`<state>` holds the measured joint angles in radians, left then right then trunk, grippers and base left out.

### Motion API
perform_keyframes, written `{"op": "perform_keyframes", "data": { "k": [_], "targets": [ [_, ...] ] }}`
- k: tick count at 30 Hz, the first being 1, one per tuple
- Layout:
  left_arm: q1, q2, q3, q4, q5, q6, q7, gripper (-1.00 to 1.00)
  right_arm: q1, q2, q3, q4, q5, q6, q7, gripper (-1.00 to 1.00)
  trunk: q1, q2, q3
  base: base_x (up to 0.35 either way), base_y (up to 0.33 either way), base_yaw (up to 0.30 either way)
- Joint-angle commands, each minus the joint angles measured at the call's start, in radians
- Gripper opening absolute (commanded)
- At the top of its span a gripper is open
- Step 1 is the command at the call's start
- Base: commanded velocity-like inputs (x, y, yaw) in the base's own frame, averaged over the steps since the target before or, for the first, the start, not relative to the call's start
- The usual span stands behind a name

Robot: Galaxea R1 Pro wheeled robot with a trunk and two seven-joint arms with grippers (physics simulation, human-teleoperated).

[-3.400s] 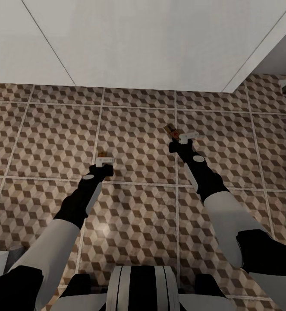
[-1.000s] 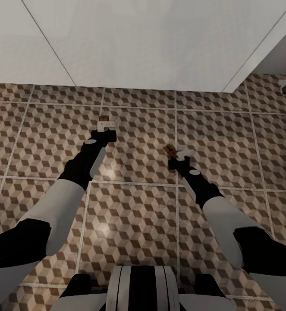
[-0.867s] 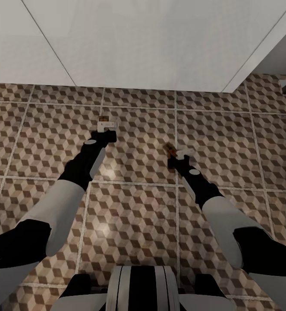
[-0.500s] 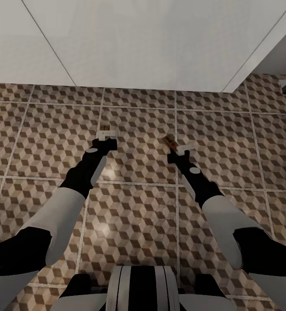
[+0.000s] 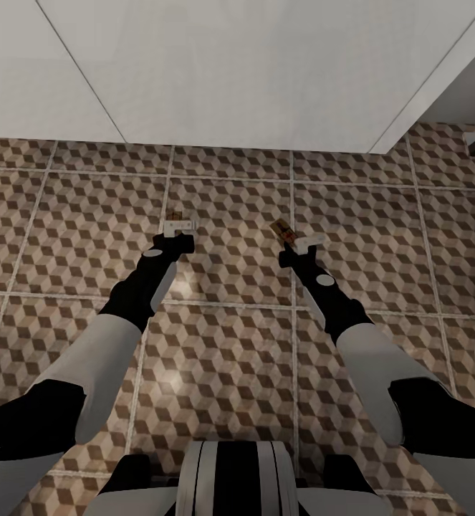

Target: Take the four mousetraps from the cabinet in the bathroom and place them on the bathroom floor. Make sure all four end up on the same floor surface, and ensure that at least two of them are either under or directly next to the same bathroom sink.

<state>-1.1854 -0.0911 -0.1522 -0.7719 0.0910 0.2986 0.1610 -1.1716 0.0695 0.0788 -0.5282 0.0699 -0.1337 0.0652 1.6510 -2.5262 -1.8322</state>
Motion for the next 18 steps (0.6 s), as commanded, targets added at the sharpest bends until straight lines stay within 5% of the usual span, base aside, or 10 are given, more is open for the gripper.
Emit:
{"op": "perform_keyframes", "data": {
  "k": [1, 18],
  "targets": [
    [0.000, 0.001, -0.004, 0.000, 0.007, 0.005, 0.008, -1.00, 0.000, 0.000, -0.002, 0.001, 0.005, -0.003, 0.005, -1.00, 0.000, 0.000, 0.000, 0.000, 0.000, 0.000],
    [0.007, 0.001, -0.004, 0.091, 0.008, -0.010, 0.003, -1.00, 0.000, -0.002, -0.002, 0.002, 0.005, -0.003, 0.004, -1.00, 0.000, 0.000, 0.000, 0.000, 0.000, 0.000]
  ]
}}
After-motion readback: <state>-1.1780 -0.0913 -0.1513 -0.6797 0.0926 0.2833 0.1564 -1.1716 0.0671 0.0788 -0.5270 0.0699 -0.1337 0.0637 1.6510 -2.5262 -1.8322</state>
